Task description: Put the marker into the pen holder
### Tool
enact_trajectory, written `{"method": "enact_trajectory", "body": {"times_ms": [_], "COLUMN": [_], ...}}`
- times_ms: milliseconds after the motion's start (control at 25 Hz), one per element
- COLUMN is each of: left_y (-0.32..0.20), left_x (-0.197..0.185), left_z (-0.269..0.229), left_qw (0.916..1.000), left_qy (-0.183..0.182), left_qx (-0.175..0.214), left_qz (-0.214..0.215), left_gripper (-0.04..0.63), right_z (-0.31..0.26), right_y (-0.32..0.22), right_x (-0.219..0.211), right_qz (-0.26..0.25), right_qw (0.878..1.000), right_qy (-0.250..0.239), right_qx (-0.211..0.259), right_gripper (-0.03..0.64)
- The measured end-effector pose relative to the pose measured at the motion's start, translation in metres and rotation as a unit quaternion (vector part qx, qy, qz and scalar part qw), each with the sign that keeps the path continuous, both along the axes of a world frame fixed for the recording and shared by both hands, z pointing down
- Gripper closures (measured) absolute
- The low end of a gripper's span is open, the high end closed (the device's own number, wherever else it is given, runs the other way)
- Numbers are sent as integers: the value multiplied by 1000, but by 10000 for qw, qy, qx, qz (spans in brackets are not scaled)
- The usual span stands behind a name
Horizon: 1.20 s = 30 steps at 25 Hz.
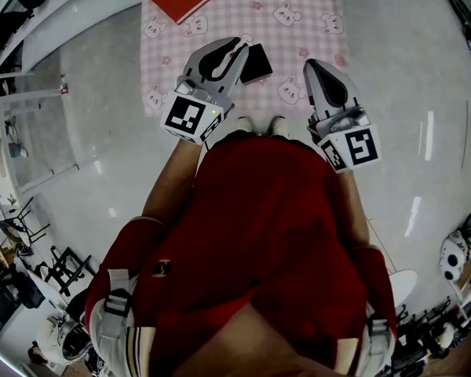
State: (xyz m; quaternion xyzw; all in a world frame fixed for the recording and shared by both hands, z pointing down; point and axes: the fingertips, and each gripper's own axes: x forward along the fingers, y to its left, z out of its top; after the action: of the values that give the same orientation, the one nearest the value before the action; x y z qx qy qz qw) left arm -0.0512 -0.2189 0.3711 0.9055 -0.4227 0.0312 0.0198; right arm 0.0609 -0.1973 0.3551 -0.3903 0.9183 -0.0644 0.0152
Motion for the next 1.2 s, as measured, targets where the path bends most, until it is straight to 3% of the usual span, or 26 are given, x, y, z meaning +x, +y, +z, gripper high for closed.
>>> {"method": "enact_trajectory", "body": {"times_ms": [280, 1200], "left_y": [11, 21], "left_x": [5, 4], "left_z": [-19, -21], "left_qw": [9998, 9998], "left_qy": [108, 142], "left_qx": [133, 128], "left_qz": [-31, -15], "left_gripper": [588, 589], "right_z": [-7, -4], "right_y": [8, 22], "right_x": [-3, -2], "right_qz": [-123, -126], "right_qw": [9999, 9999], "right_qy": [-61, 64], "right_qx": [56, 86], "right_gripper": [618, 618]}}
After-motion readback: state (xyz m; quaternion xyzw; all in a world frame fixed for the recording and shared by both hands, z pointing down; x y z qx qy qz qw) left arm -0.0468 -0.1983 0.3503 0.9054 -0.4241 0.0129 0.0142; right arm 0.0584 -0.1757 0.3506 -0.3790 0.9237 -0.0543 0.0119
